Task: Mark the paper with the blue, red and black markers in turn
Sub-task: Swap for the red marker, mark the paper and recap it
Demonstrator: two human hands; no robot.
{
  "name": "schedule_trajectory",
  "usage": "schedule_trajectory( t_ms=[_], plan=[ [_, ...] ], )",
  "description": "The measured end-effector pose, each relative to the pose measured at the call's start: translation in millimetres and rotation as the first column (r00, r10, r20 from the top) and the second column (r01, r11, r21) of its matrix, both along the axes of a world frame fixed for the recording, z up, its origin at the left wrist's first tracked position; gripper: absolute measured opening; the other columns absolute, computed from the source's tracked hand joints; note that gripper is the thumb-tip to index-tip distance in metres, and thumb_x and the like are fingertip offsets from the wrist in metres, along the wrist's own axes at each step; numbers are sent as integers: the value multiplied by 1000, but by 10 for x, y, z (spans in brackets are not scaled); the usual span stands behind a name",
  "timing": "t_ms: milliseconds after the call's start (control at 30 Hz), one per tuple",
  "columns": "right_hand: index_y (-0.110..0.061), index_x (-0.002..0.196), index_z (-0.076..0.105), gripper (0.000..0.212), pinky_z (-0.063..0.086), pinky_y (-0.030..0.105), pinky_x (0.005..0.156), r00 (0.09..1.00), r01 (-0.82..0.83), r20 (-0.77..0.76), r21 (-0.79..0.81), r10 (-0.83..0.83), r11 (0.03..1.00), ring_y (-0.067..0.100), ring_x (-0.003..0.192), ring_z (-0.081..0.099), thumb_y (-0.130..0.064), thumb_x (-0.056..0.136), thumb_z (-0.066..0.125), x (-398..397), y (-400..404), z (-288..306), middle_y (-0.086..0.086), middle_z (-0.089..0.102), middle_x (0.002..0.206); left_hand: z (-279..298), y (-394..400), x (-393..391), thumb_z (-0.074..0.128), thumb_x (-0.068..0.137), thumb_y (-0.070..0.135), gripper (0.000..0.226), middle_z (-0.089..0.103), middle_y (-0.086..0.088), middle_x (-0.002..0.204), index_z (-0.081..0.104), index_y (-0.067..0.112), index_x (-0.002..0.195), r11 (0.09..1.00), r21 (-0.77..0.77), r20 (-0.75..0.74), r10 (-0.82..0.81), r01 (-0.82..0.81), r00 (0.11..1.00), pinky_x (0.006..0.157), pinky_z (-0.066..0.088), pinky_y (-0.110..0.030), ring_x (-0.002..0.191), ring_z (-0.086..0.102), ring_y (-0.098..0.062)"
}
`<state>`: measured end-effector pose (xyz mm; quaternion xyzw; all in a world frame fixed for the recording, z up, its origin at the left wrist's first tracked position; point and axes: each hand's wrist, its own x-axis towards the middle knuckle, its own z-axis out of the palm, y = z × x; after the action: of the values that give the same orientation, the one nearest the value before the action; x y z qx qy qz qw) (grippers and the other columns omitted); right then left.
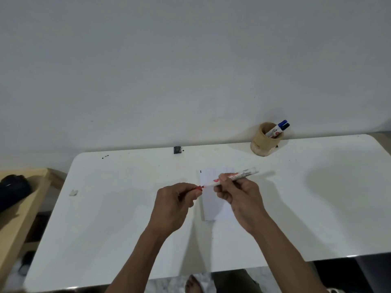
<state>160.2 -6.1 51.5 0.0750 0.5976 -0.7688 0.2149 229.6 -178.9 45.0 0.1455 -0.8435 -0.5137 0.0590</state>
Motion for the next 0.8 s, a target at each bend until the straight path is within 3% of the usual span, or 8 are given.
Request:
schedule_trajectory(
  t_ms=[67, 200, 300, 500, 800],
  plan=[
    [0, 93, 73, 11, 59, 22, 66, 998, 55, 23, -45, -54, 997, 17, 69, 69, -7, 97, 66, -135, 77, -22, 8, 75, 77, -41, -55, -70, 74, 86, 17, 13, 72, 12, 67, 77, 27, 79, 999, 36, 79, 18, -20, 997, 59, 50, -16, 55, 63, -8],
    [1, 94, 74, 14, 59, 23, 65, 998, 51, 29, -43, -50, 998, 16, 68, 69, -11, 96, 67, -374, 142, -91, 7, 76, 80, -177, -167, -328, 77, 83, 21, 3, 73, 10, 70, 75, 20, 82, 989, -100, 128, 125, -112, 984, 59, 47, -11, 57, 63, -2],
    [0, 94, 74, 14, 59, 25, 66, 998, 50, 42, -29, -49, 998, 17, 68, 69, -12, 96, 68, -494, 111, -155, 10, 75, 84, -311, -238, -620, 74, 85, 20, 9, 72, 1, 73, 69, 13, 84, 964, -217, 127, 187, -156, 974, 60, 45, -18, 65, 65, -15],
    [3, 100, 74, 19, 59, 27, 67, 997, 37, 60, 24, -39, 999, 19, 71, 69, -15, 95, 70, -696, 83, -310, 9, 77, 83, -582, -377, -1178, 64, 90, 15, 9, 68, -9, 97, 69, 9, 94, 888, -454, 246, 197, -67, 949, 73, 52, -36, 85, 64, -27],
    [4, 99, 74, 21, 58, 31, 68, 997, -4, 81, 79, -3, 997, 20, 71, 71, -16, 94, 71, -885, 126, -481, 10, 78, 82, -684, -415, -1419, 62, 92, 17, 11, 62, -9, 107, 68, 10, 98, 839, -536, 442, 182, 96, 878, 70, 44, -34, 93, 62, -30]
  ],
)
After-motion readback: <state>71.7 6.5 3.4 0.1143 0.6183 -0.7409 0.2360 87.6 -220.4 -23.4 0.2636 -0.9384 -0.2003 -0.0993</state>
